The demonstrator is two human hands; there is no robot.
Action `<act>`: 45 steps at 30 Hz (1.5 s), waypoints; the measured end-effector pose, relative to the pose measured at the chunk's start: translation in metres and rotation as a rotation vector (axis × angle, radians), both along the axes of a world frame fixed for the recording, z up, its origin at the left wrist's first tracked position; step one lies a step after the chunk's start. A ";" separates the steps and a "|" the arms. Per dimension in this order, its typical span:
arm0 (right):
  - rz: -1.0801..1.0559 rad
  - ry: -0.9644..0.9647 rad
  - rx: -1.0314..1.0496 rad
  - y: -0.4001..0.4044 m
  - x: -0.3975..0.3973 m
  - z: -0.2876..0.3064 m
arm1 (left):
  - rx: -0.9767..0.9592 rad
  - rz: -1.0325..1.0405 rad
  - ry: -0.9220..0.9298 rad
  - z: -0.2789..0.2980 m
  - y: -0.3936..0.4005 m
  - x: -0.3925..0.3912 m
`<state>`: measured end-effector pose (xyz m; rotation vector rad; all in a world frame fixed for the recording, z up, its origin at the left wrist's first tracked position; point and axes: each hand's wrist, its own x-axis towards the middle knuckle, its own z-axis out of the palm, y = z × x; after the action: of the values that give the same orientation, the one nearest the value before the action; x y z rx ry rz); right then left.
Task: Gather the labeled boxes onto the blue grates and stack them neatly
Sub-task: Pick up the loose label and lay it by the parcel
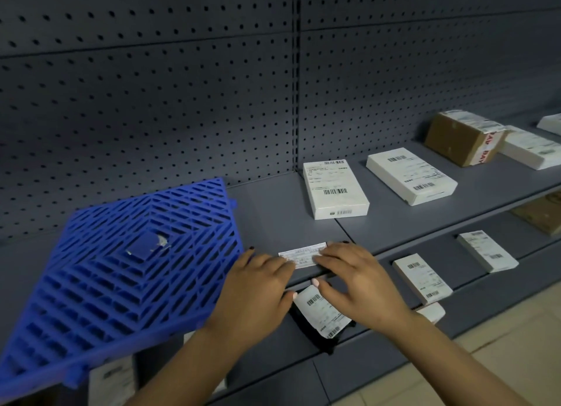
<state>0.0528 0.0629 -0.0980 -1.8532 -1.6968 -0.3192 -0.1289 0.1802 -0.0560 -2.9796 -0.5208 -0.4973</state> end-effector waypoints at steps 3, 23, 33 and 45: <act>0.022 -0.020 0.078 -0.007 0.002 -0.003 | -0.014 -0.025 -0.055 -0.003 -0.004 -0.001; 0.084 -0.056 0.238 -0.027 -0.044 0.033 | 0.025 -0.151 -0.448 0.007 -0.005 -0.058; 0.253 -0.056 0.208 0.041 -0.137 0.041 | 0.128 0.037 -0.394 0.022 0.026 -0.173; 0.261 0.079 0.117 0.074 -0.184 0.027 | -0.028 0.154 -0.410 -0.001 0.049 -0.222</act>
<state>-0.1314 0.1367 -0.0709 -1.5201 -1.7997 -0.2298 -0.3505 0.2289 -0.0566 -2.8324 -0.7842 -1.0999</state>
